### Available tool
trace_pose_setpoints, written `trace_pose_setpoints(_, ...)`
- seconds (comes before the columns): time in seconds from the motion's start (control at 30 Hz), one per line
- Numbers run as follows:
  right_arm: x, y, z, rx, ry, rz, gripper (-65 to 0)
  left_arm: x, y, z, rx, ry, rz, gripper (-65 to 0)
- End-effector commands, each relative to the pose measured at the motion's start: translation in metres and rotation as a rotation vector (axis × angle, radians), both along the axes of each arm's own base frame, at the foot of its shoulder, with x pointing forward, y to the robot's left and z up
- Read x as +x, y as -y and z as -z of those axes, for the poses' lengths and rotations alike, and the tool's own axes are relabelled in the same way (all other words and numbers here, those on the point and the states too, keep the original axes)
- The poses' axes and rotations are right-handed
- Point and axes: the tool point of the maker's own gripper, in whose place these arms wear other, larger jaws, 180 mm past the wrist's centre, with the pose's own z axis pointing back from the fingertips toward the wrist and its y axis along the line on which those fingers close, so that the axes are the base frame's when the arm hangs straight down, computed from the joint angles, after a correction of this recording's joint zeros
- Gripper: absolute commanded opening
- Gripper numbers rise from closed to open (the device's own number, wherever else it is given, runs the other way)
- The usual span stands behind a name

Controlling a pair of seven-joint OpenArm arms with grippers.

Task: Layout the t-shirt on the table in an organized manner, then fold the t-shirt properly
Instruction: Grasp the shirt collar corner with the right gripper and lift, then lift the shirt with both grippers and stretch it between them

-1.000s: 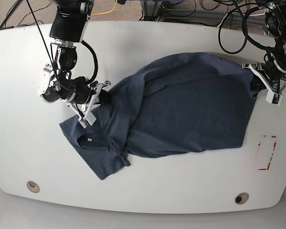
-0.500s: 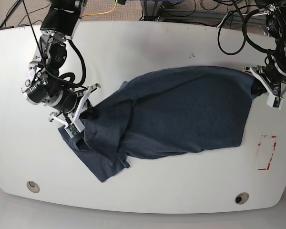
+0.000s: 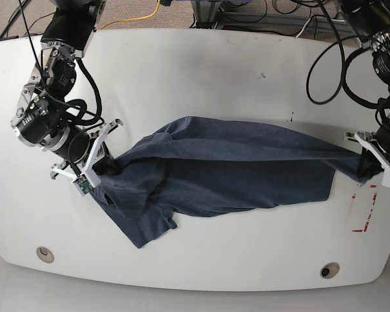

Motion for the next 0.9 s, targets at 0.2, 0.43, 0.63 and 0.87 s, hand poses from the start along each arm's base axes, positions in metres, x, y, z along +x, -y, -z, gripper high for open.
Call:
trace_pose_setpoints(0.2, 0.052, 0.022, -0.073, 0.042, 0.195, 0.034, -65.0, 0.048, 0.027, -0.114, 0.03, 0.321, 0.089, -65.0)
trace_pose_setpoints(0.43, 0.106, 0.05, -0.115, 0.115, 0.22, 0.079, -65.0, 0.07, 0.066, -0.206, 0.071, 0.537, 0.197, -65.0)
trace_pose_setpoints(0.63, 0.143, 0.06, -0.171, 0.112, 0.267, 0.061, -65.0, 0.069, 0.09, -0.285, 0.061, 0.733, 0.243, -65.0)
trace_pose_setpoints(0.87, 0.16, 0.067, -0.272, 0.031, 0.405, 0.041, -65.0, 0.054, 0.113, -0.377, 0.132, 0.932, 0.261, -65.0)
